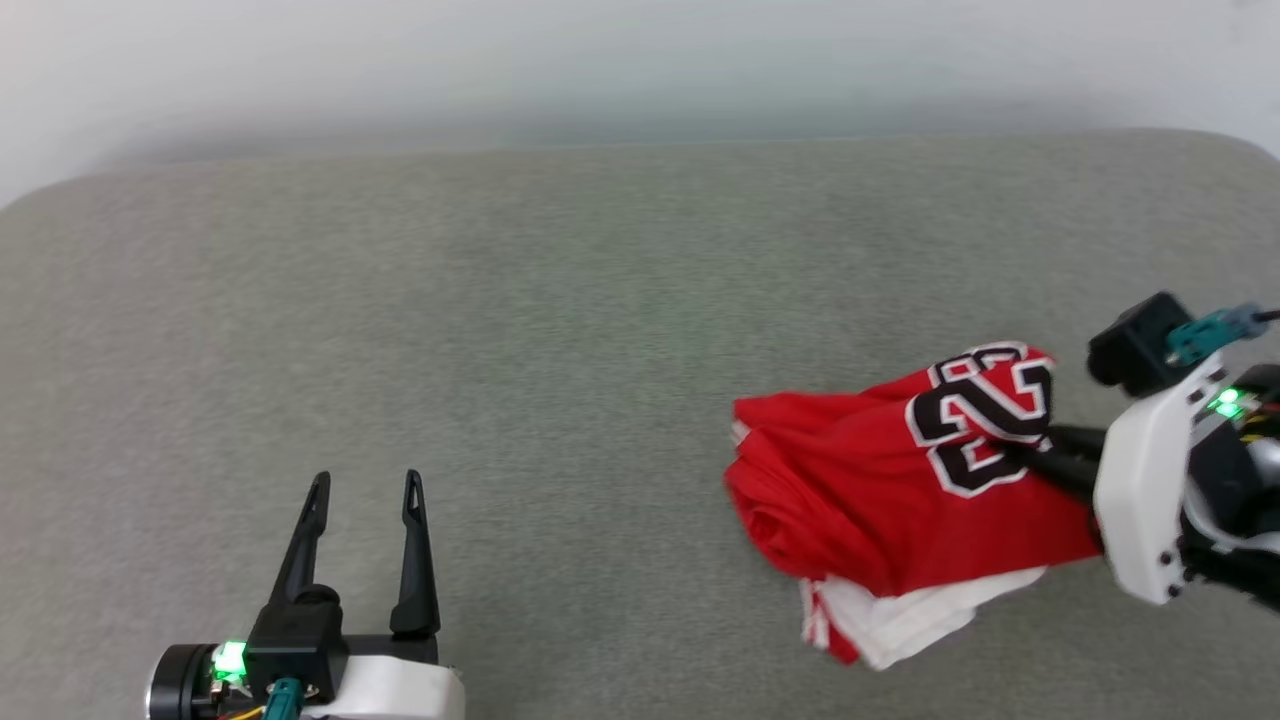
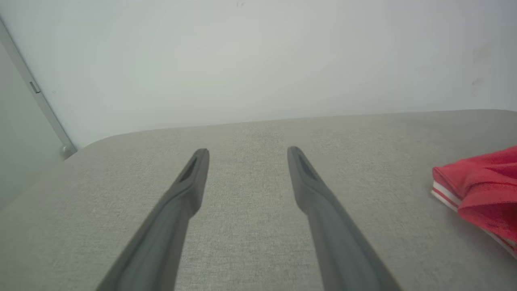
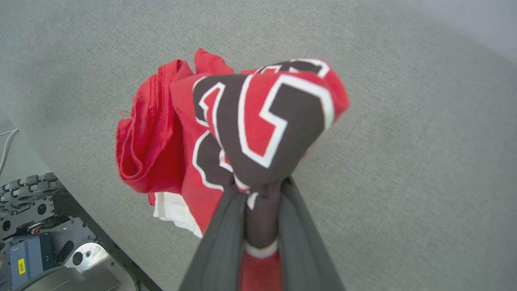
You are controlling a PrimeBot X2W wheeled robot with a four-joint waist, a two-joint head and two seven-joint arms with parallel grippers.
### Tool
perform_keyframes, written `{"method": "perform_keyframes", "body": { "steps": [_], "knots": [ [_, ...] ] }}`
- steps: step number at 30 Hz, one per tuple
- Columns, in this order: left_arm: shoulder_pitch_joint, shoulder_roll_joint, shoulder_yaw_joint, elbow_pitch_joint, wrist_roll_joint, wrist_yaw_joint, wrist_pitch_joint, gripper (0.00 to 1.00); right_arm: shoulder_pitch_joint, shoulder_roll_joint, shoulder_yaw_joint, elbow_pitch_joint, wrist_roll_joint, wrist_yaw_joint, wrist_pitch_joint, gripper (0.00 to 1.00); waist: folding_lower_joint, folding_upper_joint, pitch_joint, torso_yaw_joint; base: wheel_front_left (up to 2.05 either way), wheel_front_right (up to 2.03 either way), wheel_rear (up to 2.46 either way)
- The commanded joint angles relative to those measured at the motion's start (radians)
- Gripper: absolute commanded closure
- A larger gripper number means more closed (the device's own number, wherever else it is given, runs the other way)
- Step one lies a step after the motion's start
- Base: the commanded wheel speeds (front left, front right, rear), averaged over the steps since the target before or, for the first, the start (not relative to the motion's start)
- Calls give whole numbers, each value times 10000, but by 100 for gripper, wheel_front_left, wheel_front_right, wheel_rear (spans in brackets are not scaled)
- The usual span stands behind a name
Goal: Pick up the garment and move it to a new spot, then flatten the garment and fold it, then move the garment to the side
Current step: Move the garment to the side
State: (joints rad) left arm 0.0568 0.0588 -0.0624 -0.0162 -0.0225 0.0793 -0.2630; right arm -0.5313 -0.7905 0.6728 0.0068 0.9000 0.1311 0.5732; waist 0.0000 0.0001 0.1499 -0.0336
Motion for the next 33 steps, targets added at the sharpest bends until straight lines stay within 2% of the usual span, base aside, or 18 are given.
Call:
{"method": "perform_keyframes", "body": {
  "steps": [1,8,16,28,33],
  "knots": [
    [50,8,86,-111,-35,22,-20,0,-223,-248,-80,-166,-55,-8,41,100,0,-1,73,-611,0,0,0],
    [-283,84,327,-398,73,-55,-20,0,-333,-981,-897,-11,-326,-8,46,100,0,-1,914,-1593,0,0,0],
    [-959,403,373,-751,228,-227,-22,0,-665,-1390,-2275,2195,-1169,-10,-381,100,0,-1,2248,-1937,0,0,0],
    [-1956,873,467,-1499,329,-272,-22,0,-1937,-1165,-4801,5161,-3119,-11,-1084,100,0,-1,4276,-1913,0,0,0],
    [-2134,960,376,-1602,355,-211,-22,0,-2136,-607,-5416,5991,-3829,-11,-1317,100,0,-1,4551,-1853,0,0,0]
  ]
}}
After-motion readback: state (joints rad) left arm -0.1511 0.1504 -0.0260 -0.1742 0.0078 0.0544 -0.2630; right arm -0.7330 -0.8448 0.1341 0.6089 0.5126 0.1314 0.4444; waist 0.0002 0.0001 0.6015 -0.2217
